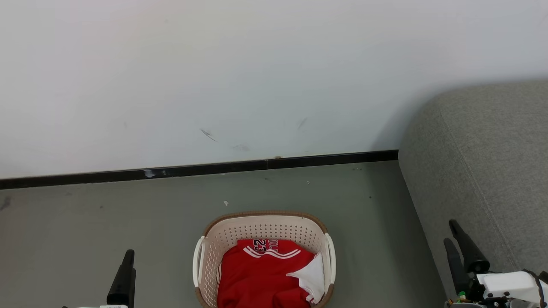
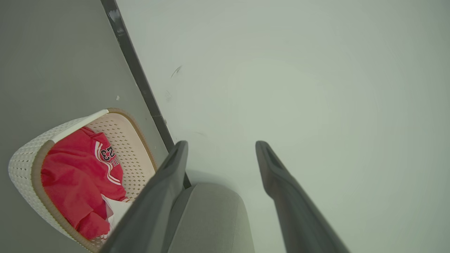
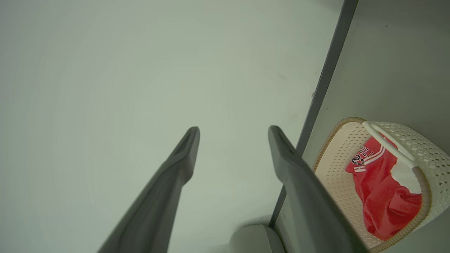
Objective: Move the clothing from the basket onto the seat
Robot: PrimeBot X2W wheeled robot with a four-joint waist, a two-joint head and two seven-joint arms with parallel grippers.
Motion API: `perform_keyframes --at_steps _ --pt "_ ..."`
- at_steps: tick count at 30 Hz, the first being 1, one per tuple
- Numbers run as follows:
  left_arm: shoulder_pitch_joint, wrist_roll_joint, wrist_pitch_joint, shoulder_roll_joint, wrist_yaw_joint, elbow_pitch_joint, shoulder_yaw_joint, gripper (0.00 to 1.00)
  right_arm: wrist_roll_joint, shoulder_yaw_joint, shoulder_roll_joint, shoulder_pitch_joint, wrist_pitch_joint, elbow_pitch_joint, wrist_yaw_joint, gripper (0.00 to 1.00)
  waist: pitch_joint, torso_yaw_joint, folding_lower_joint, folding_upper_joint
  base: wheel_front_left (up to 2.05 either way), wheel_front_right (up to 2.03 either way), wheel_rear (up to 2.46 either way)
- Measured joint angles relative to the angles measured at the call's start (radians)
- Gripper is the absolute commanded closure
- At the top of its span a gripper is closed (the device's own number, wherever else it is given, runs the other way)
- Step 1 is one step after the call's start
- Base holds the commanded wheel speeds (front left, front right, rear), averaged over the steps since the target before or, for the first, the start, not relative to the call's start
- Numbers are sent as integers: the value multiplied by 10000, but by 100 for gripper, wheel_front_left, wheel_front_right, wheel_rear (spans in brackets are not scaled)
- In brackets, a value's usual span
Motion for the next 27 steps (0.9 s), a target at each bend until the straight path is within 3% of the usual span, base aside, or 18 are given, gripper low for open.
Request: perform_keyframes --at_steps 5,19,27 --pt "0 382 -161 105 0 -111 -148 0 -629 127 -153 2 -173 -142 2 0 -18 2 23 0 0 0 0" --pt "1 2192 -711 546 -2 -234 -583 0 -3499 211 -431 7 -698 -635 0 0 -185 9 142 0 0 0 0" --pt "1 3739 -974 665 0 -422 -489 0 -5177 305 -510 151 -984 -851 0 0 -268 9 165 0 0 0 0"
